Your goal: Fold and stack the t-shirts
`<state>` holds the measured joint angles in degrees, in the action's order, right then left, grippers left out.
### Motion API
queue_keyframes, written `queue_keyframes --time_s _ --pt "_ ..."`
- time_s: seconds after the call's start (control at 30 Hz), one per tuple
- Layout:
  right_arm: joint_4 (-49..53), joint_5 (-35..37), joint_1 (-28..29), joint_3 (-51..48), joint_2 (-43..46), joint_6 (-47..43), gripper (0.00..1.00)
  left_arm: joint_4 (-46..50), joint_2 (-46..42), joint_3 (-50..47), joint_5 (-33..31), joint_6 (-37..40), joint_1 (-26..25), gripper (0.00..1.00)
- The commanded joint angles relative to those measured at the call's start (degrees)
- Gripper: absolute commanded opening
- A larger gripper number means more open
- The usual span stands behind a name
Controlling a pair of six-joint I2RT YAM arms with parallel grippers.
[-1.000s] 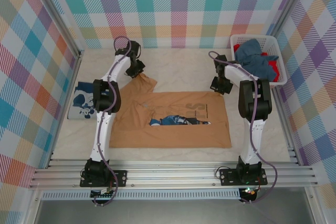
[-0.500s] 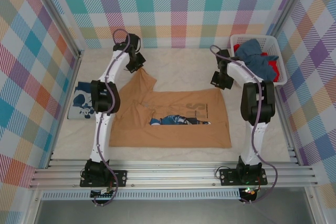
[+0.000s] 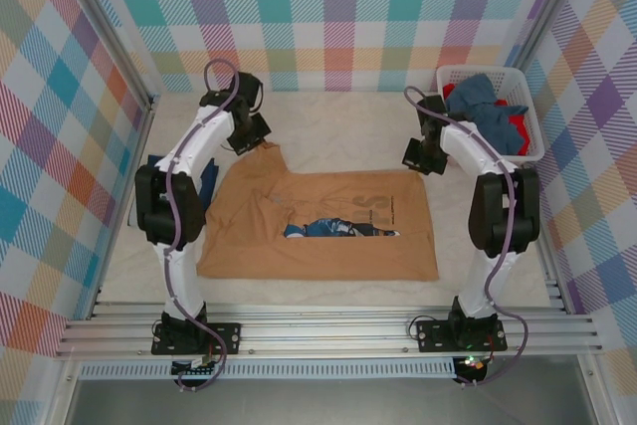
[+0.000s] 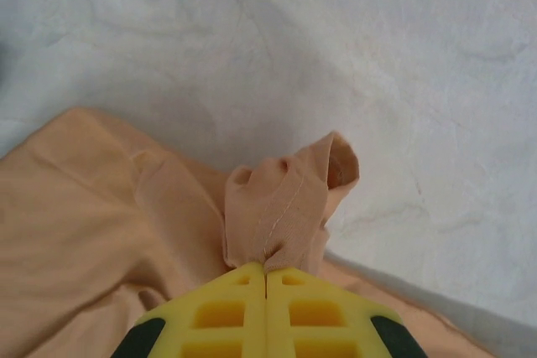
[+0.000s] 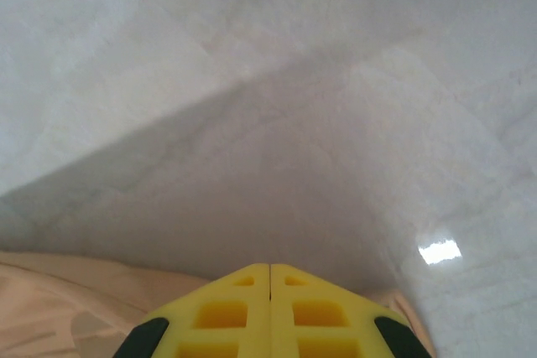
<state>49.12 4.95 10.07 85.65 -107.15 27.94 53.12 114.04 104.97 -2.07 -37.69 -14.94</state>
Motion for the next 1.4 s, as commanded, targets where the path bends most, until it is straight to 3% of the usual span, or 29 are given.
queue_keyframes --time_s 0.0,0.3,0.47,0.73,1.37 --pt "1.9 -1.4 0.7 -3.5 3.7 -0.8 0.00 0.5 -6.9 -7.1 -1.9 -0.7 -1.5 0.00" --pt "3.4 -1.2 1.3 -11.6 10.6 -1.4 0.00 3.7 -26.9 -29.5 -5.3 -3.7 -2.5 0.00" --pt "5.2 0.8 1.4 -14.0 12.0 -2.4 0.00 3.8 -34.1 -38.1 -1.8 -5.3 -2.7 0.00" --pt "6.5 2.4 1.4 -15.9 13.1 -3.4 0.00 6.0 -40.9 -42.4 -2.3 -6.7 -3.8 0.00" --pt "6.1 4.6 1.3 -15.5 10.8 -4.8 0.00 10.6 -46.7 -50.9 -2.8 -9.4 -10.8 0.00"
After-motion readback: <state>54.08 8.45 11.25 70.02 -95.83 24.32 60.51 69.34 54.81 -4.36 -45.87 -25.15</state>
